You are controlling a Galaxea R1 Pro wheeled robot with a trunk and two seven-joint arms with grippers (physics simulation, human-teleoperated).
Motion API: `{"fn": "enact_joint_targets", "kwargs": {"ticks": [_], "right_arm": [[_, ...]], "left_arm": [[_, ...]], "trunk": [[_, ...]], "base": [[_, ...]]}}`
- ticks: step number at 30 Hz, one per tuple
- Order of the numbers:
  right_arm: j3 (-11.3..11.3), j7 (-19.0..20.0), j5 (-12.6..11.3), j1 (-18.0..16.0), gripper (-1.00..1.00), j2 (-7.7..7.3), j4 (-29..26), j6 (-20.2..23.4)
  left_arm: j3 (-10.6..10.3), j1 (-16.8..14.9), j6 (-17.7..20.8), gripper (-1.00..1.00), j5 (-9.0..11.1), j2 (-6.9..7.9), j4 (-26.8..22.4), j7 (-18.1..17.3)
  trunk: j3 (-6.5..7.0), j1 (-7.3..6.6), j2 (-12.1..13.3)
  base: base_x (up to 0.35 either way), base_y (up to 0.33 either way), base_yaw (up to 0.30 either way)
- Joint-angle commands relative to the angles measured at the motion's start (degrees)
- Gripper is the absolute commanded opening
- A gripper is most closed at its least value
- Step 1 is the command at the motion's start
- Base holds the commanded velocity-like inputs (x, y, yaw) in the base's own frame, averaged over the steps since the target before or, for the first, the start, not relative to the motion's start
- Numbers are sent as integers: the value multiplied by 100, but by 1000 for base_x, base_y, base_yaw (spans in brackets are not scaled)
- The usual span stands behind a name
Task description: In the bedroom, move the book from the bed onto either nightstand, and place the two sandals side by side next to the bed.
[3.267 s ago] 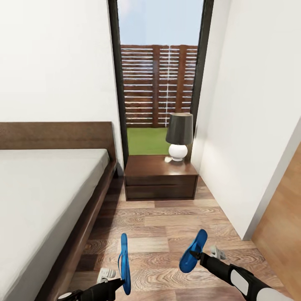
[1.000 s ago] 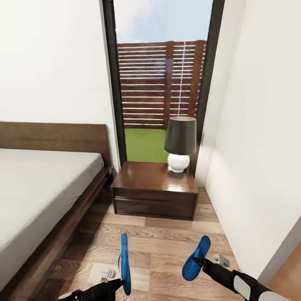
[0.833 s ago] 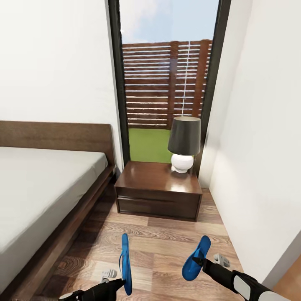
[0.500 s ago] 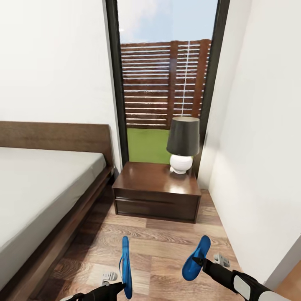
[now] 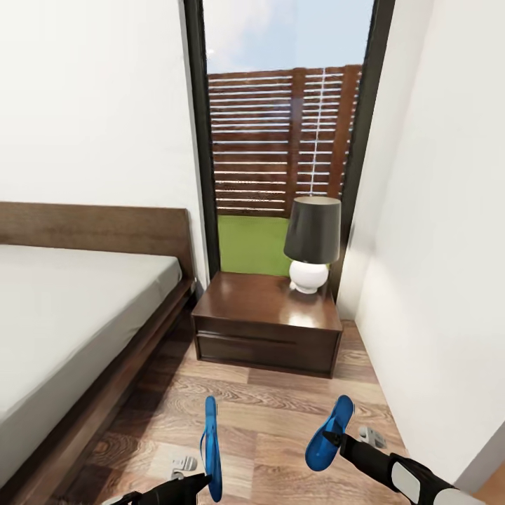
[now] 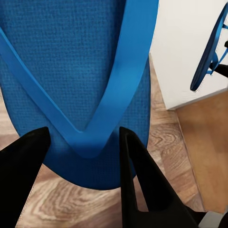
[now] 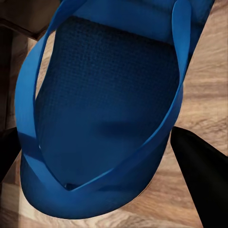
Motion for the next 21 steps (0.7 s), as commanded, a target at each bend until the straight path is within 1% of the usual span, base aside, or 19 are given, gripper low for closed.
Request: {"fn": "enact_joint_targets", "kwargs": {"ticks": [1,8,10,19,21], "right_arm": [[29,8,-61,-1,-100,-3,-6,41],[29,8,-61,-3,-100,-2,-6,41],[29,8,-62,-3,-100,-5,-6,41],[29,8,-61,-3,-100,2,-6,41],[29,8,-61,-4,-100,1,-6,41]], "left_arm": [[-46,-6,-19,-100,44,2,3,-7],[-46,-6,-19,-100,44,0,3,-7],[-46,-6,-19,-100,44,0,3,-7],[-46,-6,-20,-100,44,0,3,-7],[-46,-6,-20,-100,44,0,3,-7]], "trunk": [[-5,-1,-2],[-5,-1,-2],[-5,-1,-2],[-5,-1,-2],[-5,-1,-2]], "base": [[0,0,267],[0,-4,280],[16,-123,168],[72,-237,28],[55,-131,1]]}}
